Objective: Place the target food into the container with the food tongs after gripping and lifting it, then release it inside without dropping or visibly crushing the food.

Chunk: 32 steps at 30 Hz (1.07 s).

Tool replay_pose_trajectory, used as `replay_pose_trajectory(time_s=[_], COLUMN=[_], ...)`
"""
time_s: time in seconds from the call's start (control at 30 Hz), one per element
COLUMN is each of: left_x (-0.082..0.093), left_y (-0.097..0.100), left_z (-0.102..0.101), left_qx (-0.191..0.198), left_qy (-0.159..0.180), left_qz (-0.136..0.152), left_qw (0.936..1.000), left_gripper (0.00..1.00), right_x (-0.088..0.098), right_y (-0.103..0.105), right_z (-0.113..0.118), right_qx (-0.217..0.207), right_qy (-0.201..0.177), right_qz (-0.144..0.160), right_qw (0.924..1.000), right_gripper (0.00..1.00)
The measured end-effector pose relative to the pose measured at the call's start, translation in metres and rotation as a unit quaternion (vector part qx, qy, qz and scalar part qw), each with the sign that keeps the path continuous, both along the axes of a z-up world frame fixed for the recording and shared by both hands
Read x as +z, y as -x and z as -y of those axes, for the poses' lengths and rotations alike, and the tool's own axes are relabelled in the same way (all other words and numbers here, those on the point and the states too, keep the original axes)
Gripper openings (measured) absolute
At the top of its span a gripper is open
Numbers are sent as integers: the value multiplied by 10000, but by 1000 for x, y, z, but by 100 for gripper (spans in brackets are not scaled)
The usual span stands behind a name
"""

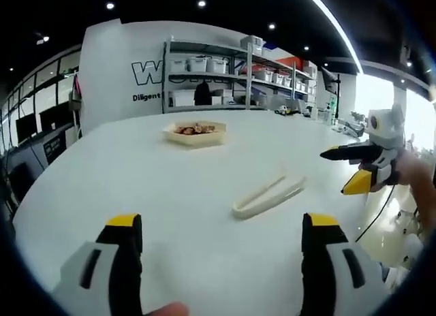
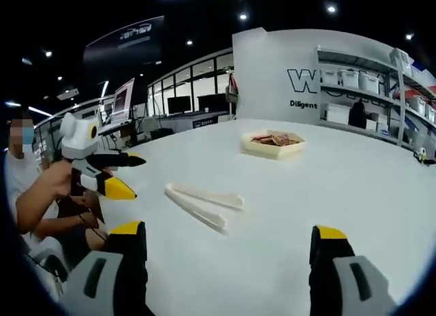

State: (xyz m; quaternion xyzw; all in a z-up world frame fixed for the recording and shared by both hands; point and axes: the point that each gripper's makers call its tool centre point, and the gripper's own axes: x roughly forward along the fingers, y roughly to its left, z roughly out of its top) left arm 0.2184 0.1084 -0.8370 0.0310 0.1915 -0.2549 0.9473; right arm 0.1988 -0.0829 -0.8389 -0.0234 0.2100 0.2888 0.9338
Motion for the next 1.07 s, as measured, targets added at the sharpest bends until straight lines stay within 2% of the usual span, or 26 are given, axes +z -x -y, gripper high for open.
replay_pose_trajectory(time_s=[0.1, 0.23, 0.3, 0.4, 0.5, 0.67, 0.73, 0.77, 0.8, 0.93, 1.07], left_x=[-3, -6, -12, -9, -9, -15, -15, -15, -15, -13, -11], left_y=[2, 3, 6, 5, 5, 9, 9, 9, 9, 8, 5], left_z=[-2, 1, 4, 4, 3, 3, 3, 4, 4, 6, 7], left_qx=[26, -6, -102, -106, -67, -131, -141, -151, -161, -219, -236], left_qy=[-146, -149, -277, -241, -61, -150, -165, -199, -227, -234, -234], left_qz=[17, -29, -126, -75, -128, -203, -207, -191, -182, -151, -126], left_qw=[9999, 9999, 9995, 9996, 9999, 9996, 9996, 9995, 9994, 9994, 9994], left_gripper=[96, 96, 96, 96, 96, 95, 94, 95, 94, 95, 95], right_x=[9, 5, 1, 1, -2, -2, -2, -8, -12, -7, -6], right_y=[0, 1, 3, 2, 2, 1, -3, -5, -4, -3, -4], right_z=[-7, -9, -12, -8, -6, -3, 3, 11, 13, 4, 4], right_qx=[71, 74, 135, 55, 11, -60, -214, -329, -338, -214, -211], right_qy=[-241, -173, -134, -152, -126, -107, 19, 323, 414, 169, 183], right_qz=[153, 108, 34, 10, -28, -6, 123, 123, 46, 55, 62], right_qw=[9996, 9998, 9998, 9999, 9999, 9999, 9997, 9989, 9986, 9996, 9996], right_gripper=[99, 99, 99, 99, 99, 99, 99, 99, 99, 99, 99])
